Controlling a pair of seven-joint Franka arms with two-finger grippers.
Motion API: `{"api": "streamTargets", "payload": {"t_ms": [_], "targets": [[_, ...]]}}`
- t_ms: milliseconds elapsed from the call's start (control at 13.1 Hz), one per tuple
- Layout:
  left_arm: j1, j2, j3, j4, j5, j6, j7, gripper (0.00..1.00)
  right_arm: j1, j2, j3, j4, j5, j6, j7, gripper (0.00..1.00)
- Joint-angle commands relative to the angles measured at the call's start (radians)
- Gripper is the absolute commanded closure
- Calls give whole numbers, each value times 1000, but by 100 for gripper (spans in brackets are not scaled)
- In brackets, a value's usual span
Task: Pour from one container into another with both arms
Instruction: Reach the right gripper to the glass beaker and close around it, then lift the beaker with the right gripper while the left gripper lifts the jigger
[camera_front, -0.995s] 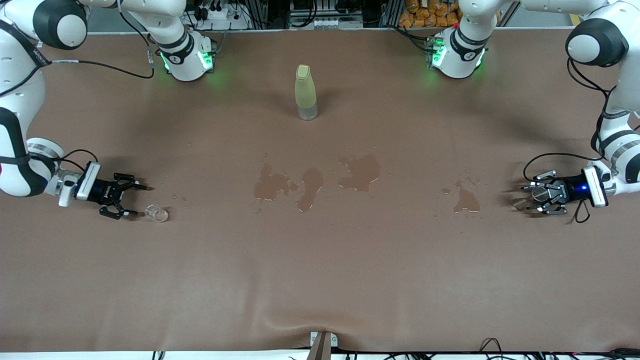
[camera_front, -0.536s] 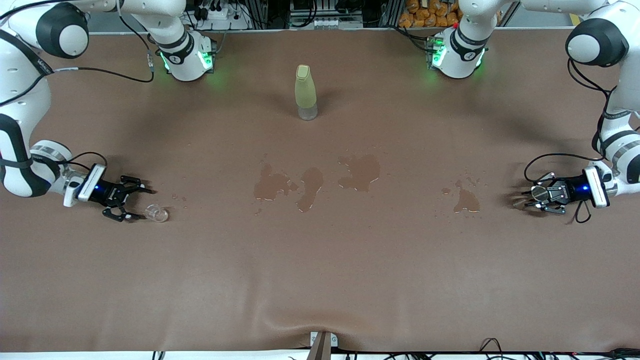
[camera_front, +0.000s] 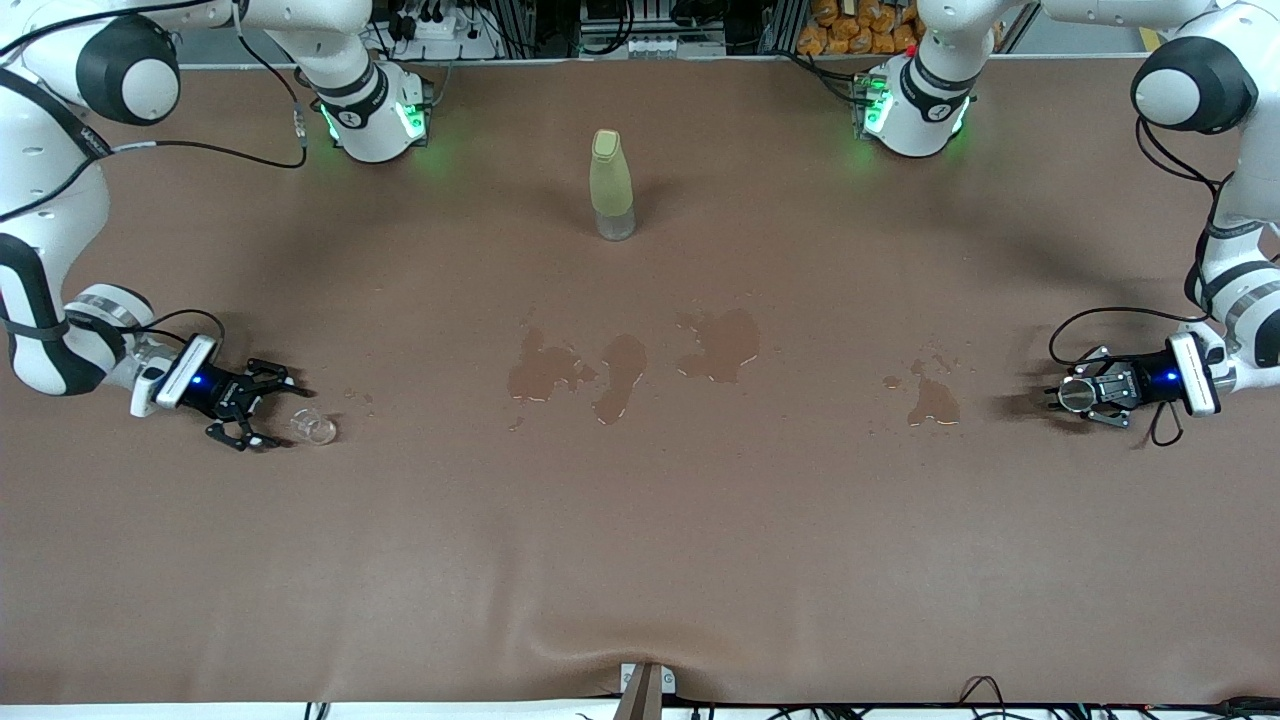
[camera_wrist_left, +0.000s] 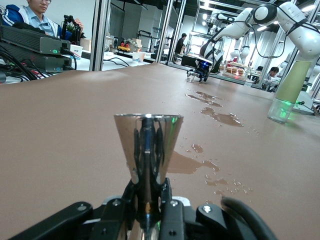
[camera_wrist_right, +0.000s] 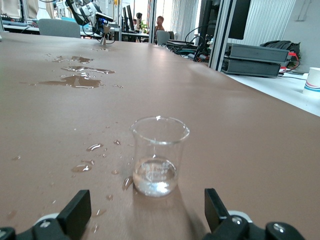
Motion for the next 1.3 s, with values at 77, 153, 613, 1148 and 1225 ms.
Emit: {"api": "streamTargets", "payload": {"t_ms": [77, 153, 613, 1148, 1225], "targets": [[8, -3, -9, 7, -18, -16, 1, 100, 27, 30, 11, -5, 75, -13, -237, 0], [4, -6, -12, 7, -18, -16, -1, 100, 38, 30, 11, -5, 83, -13, -237, 0], [4, -13, -156, 4, -26, -15, -27, 100, 98, 47, 11, -5, 161, -2, -255, 0], [-189, -13, -212, 1, -144, 128, -62, 100, 116, 53, 11, -3, 187, 0, -268, 37], [-237, -18, -212, 2, -156, 164, -71, 100, 116, 53, 11, -3, 187, 0, -261, 52]]}}
